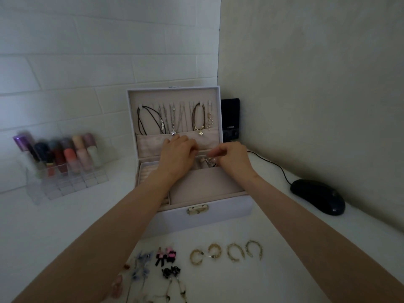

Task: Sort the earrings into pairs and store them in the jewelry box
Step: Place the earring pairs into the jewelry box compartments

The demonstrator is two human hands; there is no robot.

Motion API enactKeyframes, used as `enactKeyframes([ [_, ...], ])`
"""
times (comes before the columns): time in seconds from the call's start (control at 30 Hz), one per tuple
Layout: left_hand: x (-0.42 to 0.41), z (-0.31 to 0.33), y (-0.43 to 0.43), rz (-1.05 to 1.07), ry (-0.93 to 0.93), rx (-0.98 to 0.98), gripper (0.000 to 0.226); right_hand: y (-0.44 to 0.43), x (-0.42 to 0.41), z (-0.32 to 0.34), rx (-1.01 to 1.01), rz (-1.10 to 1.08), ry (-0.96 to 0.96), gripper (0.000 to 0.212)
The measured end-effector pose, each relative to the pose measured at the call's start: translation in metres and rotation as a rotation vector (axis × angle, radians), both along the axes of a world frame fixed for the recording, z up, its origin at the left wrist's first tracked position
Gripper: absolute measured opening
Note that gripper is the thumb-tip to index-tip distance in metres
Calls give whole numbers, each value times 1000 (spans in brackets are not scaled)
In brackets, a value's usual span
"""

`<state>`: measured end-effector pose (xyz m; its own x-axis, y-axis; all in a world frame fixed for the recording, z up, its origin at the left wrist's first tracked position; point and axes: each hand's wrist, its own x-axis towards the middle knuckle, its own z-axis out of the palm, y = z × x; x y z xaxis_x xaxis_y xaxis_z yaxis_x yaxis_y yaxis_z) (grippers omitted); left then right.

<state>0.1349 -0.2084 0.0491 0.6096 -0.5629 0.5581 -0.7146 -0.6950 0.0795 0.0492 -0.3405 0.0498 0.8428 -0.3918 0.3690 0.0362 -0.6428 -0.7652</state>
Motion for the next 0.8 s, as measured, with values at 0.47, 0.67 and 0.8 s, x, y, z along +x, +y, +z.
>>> enactKeyframes([
  [0.47, -2, -2, -5, -62, 68, 136, 22, 4, 6, -1, -244, 41, 48, 25],
  [0.67, -2, -1, -5, -36, 55, 142, 22, 6, 5, 4, -306, 64, 76, 24],
  [0.8, -4, 0, -5, -35, 55, 121, 22, 8, 4, 5, -367, 93, 69, 25],
])
